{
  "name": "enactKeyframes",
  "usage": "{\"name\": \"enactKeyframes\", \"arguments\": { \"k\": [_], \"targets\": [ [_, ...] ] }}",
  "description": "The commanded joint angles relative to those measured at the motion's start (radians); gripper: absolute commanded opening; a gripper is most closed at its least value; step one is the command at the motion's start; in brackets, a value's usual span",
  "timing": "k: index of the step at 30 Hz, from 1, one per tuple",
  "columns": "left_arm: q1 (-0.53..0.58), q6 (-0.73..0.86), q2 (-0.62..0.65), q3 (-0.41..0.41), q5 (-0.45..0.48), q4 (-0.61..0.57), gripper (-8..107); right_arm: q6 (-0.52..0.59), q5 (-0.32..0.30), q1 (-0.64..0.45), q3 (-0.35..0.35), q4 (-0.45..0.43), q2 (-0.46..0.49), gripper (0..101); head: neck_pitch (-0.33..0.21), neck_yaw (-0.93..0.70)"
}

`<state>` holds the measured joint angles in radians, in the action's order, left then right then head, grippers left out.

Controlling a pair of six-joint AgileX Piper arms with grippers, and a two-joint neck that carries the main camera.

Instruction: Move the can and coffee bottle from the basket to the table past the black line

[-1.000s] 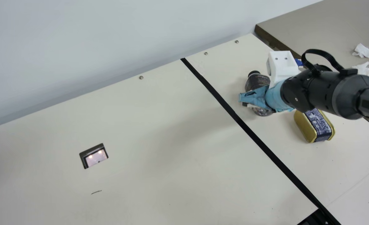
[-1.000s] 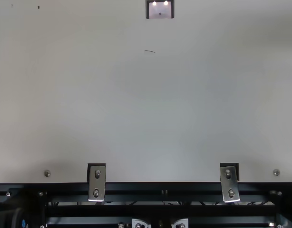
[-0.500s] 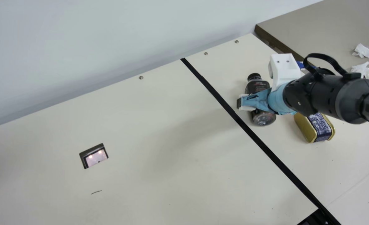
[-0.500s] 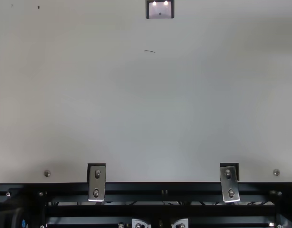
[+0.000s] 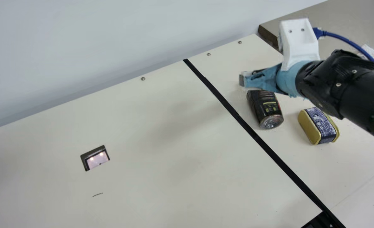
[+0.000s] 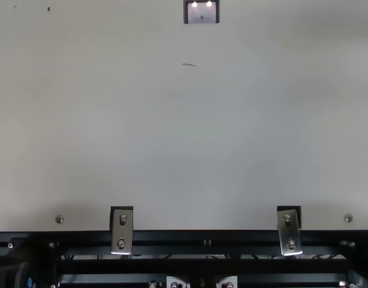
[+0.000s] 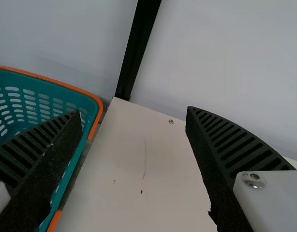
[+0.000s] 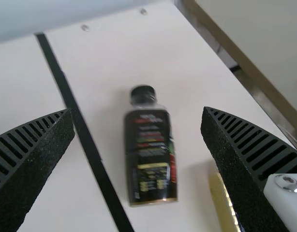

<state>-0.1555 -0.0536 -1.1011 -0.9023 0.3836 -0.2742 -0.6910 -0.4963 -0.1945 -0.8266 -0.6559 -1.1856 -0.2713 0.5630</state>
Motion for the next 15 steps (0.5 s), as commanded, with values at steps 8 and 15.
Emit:
{"name": "enactKeyframes", "arguments": {
  "k": [8,15],
  "targets": [
    [0.0,0.0,0.0,0.0,0.0,0.0,90,0.09,-0.097,0.211,-0.091,0.159,0.1,101,-0.041,-0.141],
    [0.0,0.0,0.0,0.0,0.0,0.0,90,0.141,-0.124,0.275,-0.113,0.227,0.131,101,-0.056,-0.225]
  ]
}}
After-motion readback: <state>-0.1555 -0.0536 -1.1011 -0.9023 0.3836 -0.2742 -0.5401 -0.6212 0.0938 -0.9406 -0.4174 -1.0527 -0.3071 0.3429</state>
